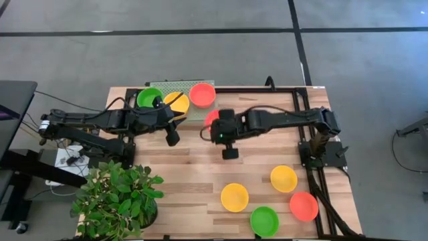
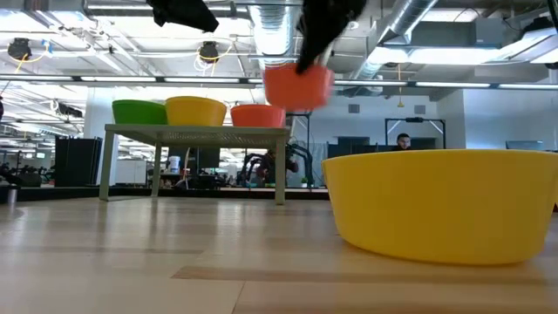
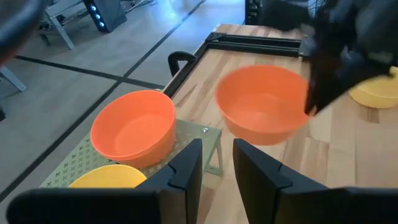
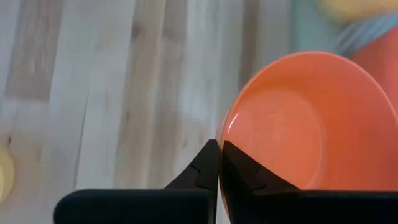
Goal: Pick & Place Mini bowls
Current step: Stack the orange bowl on top of the stacked orange bowls on the shelf
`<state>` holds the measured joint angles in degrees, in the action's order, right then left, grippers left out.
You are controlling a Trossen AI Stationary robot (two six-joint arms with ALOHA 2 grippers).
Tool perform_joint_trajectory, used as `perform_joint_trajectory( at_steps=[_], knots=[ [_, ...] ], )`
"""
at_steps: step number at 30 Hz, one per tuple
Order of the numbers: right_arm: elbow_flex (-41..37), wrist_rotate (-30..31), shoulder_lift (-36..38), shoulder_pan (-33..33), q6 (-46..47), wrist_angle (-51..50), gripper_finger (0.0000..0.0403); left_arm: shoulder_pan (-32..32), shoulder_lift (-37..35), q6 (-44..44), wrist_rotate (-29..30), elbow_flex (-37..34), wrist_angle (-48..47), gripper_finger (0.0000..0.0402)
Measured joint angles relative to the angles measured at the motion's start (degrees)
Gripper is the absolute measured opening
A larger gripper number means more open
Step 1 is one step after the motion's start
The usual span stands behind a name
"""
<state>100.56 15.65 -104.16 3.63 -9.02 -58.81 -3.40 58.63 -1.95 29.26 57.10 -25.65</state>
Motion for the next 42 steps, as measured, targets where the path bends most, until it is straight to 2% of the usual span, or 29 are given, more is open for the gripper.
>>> perform_joint_trajectory(
  at_steps=[5,12,19,22,31,42],
  knots=[
    [5.94,-0.93,0.0,-3.82,-3.58,1.24,0.0002,-2.15,0.0,-0.01,0.01,0.0,-0.01,0.0092],
    [7.27,-1.09,-0.07,-9.92,-9.98,6.57,0.0002,-5.65,0.0,0.09,-0.02,0.0,-0.04,0.0092],
    [7.51,-9.04,-2.57,-16.06,-12.12,17.77,0.0002,-5.55,0.0,0.06,0.04,0.0,-0.02,0.0092],
    [7.36,-11.38,-4.16,-18.12,-12.07,18.15,0.0002,-5.55,-0.02,0.04,0.04,0.0,-0.02,0.0092],
    [7.39,-11.22,-7.63,-20.13,-12.28,17.75,0.0009,-5.53,-0.04,0.04,0.04,0.0,-0.36,0.0092],
    [7.31,-11.25,-7.56,-20.54,-12.54,17.94,0.0066,-5.5,-0.02,0.02,0.04,0.0,-0.35,0.0092]
  ],
)
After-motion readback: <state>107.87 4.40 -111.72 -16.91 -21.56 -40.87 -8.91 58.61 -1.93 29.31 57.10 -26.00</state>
